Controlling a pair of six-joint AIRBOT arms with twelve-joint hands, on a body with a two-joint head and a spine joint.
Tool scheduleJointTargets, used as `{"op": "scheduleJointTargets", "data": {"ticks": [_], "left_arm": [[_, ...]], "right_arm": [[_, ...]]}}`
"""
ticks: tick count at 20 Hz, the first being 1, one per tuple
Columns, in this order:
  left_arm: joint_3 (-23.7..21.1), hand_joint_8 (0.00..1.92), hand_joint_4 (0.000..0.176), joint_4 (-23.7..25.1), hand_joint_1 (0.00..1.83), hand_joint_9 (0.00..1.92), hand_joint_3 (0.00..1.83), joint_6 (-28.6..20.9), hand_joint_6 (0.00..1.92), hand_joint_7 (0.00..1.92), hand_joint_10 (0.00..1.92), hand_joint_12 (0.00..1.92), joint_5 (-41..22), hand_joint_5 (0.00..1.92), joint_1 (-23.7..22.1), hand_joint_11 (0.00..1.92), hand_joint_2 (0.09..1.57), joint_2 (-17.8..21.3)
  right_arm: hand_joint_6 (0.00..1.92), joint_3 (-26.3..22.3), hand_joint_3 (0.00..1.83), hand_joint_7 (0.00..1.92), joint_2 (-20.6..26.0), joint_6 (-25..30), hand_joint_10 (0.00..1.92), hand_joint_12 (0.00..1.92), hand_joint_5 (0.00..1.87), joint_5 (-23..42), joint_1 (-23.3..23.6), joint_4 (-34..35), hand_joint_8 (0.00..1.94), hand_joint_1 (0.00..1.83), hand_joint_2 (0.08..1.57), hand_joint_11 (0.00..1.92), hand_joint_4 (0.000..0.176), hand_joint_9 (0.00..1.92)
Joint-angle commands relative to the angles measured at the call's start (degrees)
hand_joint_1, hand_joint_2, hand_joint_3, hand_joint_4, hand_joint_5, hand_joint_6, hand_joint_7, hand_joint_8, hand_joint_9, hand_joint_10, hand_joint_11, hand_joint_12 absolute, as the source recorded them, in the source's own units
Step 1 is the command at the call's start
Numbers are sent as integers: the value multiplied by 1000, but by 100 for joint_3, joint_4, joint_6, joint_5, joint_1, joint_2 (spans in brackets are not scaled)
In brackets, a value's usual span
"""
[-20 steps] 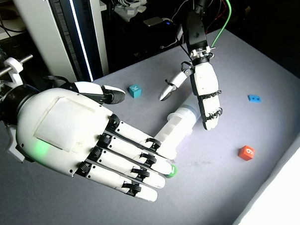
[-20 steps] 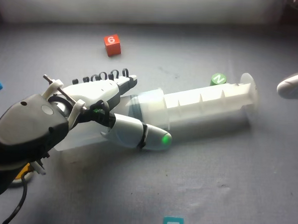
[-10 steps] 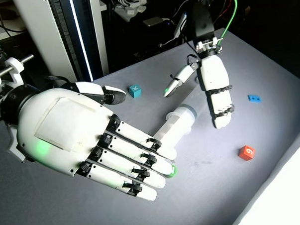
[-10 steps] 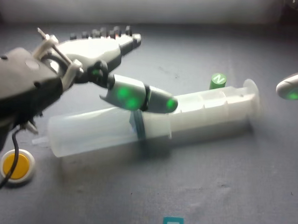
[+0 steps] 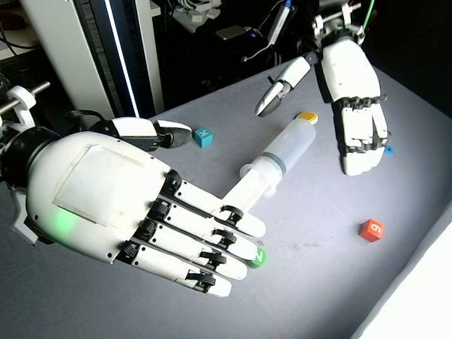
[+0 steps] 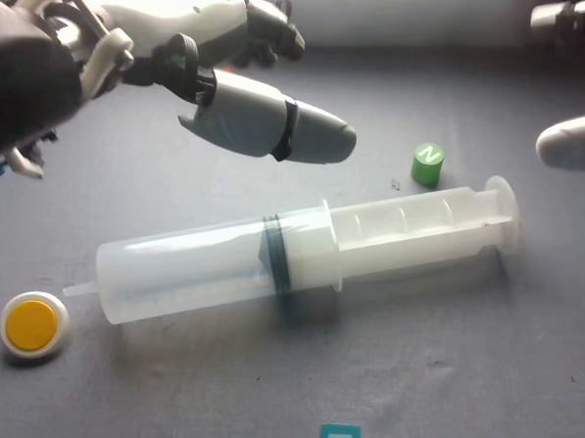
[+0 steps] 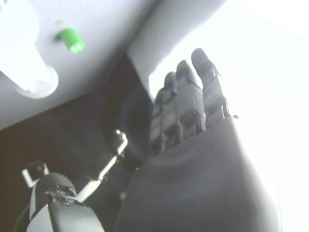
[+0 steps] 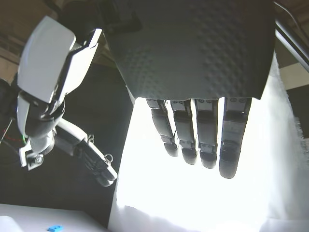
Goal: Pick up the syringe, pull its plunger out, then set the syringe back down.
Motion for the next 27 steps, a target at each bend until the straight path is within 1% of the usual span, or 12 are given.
{"op": "scheduleJointTargets", "data": {"ticks": [1, 4, 5, 7, 9, 11, 12, 14, 15, 22, 24, 27], "left_arm": [[-3, 1702, 0, 58, 109, 451, 12, 164, 1638, 544, 1628, 1713, 50, 388, -187, 260, 1023, 37], [73, 1912, 26, -173, 227, 1397, 0, 625, 1664, 1420, 1909, 1908, 443, 1325, -555, 1243, 1043, 45], [87, 1919, 146, -173, 257, 1455, 0, 667, 1634, 1461, 1919, 1918, 510, 1375, -599, 1316, 1040, 51], [152, 1921, 175, -163, 782, 1514, 14, 761, 1910, 1510, 1921, 1921, 895, 1411, -735, 1477, 1128, 65], [192, 1921, 165, -65, 1177, 1538, 8, 761, 1921, 1521, 1921, 1921, 1240, 1426, -839, 1540, 1185, 82], [196, 1921, 149, 75, 1260, 1553, 8, 758, 1921, 1523, 1921, 1921, 1497, 1487, -948, 1566, 1202, 132], [179, 1921, 143, 143, 1289, 1551, 9, 757, 1921, 1517, 1921, 1921, 1588, 1493, -1009, 1564, 1205, 177], [150, 1921, 25, 193, 1288, 1505, 2, 755, 1921, 1478, 1921, 1921, 1686, 1469, -1092, 1508, 1203, 250], [150, 1921, 10, 214, 1286, 1477, 0, 754, 1921, 1457, 1921, 1921, 1721, 1454, -1128, 1469, 1193, 270], [170, 1921, 9, 289, 1267, 1424, 7, 748, 1921, 1406, 1921, 1921, 1918, 1381, -1288, 1418, 1208, 460], [170, 1921, 16, 295, 1257, 1410, 4, 747, 1921, 1392, 1921, 1921, 1924, 1374, -1318, 1399, 1201, 487], [171, 1921, 35, 309, 1284, 1415, 0, 746, 1921, 1384, 1921, 1921, 1972, 1346, -1340, 1403, 1175, 506]], "right_arm": [[1885, 14, 0, 304, 37, 29, 1914, 1918, 249, 693, 23, 17, 1922, 190, 851, 378, 0, 361], [1921, 18, 3, 1277, 41, 32, 1921, 1921, 1124, 933, -174, -23, 1941, 160, 921, 1184, 0, 1267], [1921, 18, 7, 1511, 41, 34, 1921, 1921, 1382, 955, -185, -28, 1941, 178, 973, 1459, 91, 1502], [1921, 17, 21, 1805, 44, 56, 1921, 1921, 1739, 929, -107, -28, 1941, 339, 1216, 1891, 70, 1837], [1921, 18, 44, 1839, 45, 98, 1921, 1921, 1712, 878, -79, -28, 1941, 669, 1463, 1920, 101, 1916], [1921, 18, 20, 1816, 45, 104, 1921, 1921, 1693, 871, -74, -28, 1941, 1003, 1450, 1921, 85, 1921], [1921, 18, 31, 1825, 45, 107, 1921, 1921, 1724, 865, -71, -28, 1941, 990, 1465, 1921, 8, 1921], [1921, 18, 42, 1816, 45, 123, 1921, 1921, 1711, 867, -42, -28, 1941, 971, 1476, 1921, 0, 1920], [1921, 16, 38, 1818, 45, 155, 1921, 1921, 1704, 858, -42, -28, 1941, 1006, 1464, 1921, 0, 1921], [1921, 18, 31, 1797, 45, 179, 1921, 1921, 1683, 842, -54, -31, 1941, 955, 1446, 1921, 0, 1883], [1921, 18, 22, 1747, 45, 202, 1921, 1921, 1617, 855, -40, -31, 1941, 934, 1443, 1921, 110, 1846], [1921, 16, 19, 1743, 45, 226, 1921, 1921, 1621, 851, -38, -31, 1941, 949, 1438, 1921, 140, 1847]]}}
